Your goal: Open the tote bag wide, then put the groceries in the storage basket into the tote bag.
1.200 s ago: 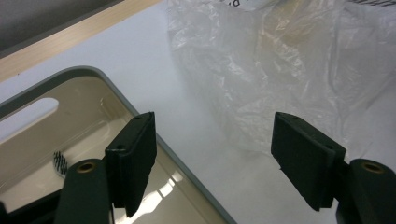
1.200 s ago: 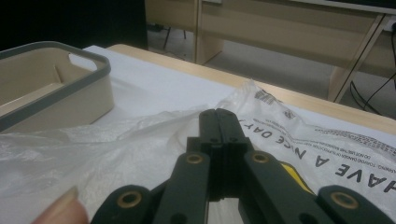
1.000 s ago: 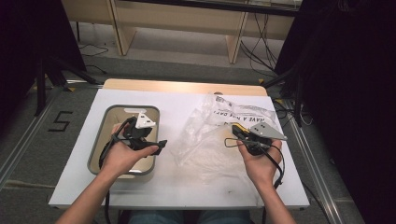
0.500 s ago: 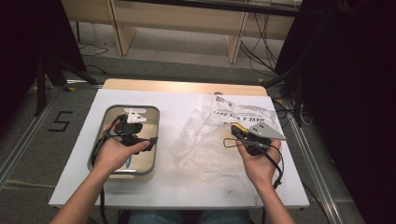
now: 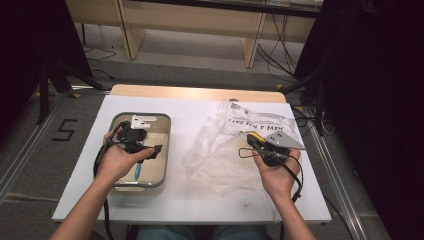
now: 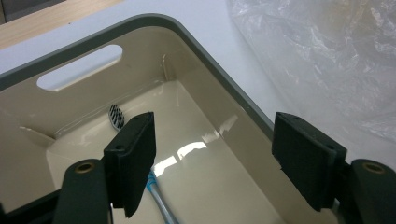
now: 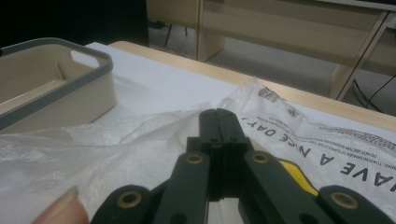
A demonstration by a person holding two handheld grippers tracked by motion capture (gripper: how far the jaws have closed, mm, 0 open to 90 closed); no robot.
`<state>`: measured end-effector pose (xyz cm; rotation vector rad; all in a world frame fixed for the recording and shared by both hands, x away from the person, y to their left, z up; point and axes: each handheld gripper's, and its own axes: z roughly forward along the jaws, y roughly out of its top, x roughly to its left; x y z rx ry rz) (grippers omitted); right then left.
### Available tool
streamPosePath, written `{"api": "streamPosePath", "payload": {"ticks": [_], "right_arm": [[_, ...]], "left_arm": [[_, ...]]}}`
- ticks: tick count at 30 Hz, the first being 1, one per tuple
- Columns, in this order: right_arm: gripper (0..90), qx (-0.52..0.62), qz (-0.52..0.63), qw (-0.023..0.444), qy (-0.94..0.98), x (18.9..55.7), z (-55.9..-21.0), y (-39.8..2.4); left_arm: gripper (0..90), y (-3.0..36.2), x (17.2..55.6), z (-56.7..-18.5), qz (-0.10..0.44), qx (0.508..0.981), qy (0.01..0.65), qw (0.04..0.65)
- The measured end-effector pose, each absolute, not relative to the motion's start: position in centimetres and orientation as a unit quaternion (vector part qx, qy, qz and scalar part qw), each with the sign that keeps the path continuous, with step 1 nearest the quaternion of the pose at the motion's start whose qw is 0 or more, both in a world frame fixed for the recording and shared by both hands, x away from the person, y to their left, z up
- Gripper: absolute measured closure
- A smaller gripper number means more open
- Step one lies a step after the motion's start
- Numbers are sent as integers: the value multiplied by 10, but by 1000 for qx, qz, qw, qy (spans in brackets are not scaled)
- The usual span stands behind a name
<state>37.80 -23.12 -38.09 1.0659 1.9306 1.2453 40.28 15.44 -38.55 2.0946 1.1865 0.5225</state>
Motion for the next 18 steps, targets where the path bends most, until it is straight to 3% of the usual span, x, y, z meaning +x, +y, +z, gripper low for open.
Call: {"api": "streamPosePath", "payload": {"ticks": [18], "right_arm": [[900, 403, 469, 299, 727, 378, -381, -232]], "left_arm": [[305, 158, 406, -389, 199, 800, 464, 325]]}}
